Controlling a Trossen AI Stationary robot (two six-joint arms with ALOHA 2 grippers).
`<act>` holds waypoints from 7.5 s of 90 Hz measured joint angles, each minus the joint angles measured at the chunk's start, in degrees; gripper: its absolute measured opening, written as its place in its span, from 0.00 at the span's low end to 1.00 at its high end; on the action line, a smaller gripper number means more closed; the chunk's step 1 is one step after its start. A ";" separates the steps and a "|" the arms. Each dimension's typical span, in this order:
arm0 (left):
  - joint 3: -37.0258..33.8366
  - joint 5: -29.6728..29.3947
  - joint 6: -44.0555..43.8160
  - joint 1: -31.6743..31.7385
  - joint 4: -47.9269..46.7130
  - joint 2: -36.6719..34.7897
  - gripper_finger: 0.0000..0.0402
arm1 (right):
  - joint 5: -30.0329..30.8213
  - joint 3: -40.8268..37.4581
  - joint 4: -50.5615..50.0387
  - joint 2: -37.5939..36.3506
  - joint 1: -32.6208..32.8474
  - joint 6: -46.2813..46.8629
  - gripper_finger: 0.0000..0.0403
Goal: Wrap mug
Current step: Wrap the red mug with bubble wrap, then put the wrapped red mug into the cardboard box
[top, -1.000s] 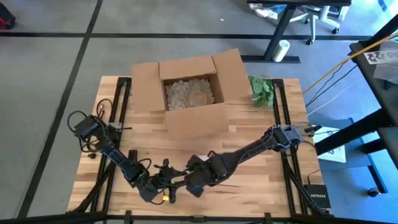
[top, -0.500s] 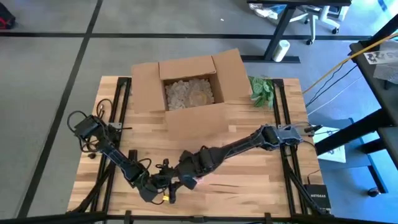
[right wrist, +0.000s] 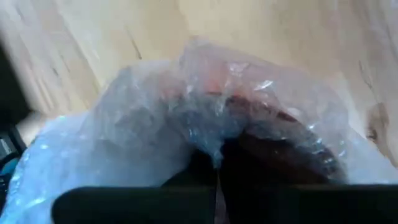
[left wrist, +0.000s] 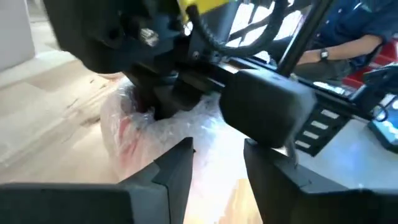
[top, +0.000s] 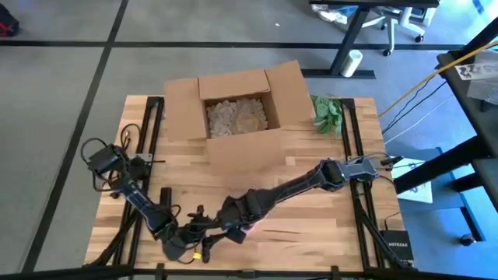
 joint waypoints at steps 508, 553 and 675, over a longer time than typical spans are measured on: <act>-2.60 -23.05 -19.66 -13.97 -17.18 -0.13 0.32 | 8.51 5.42 -1.09 -9.46 3.64 -9.53 0.33; -2.58 -22.76 -19.92 -13.97 -17.12 -0.13 0.32 | 8.61 -3.62 -0.08 -9.33 3.63 -11.63 0.41; -2.54 -19.00 -23.33 -12.91 -19.86 -0.13 0.32 | 25.00 6.91 -1.90 -18.34 11.04 -6.73 0.01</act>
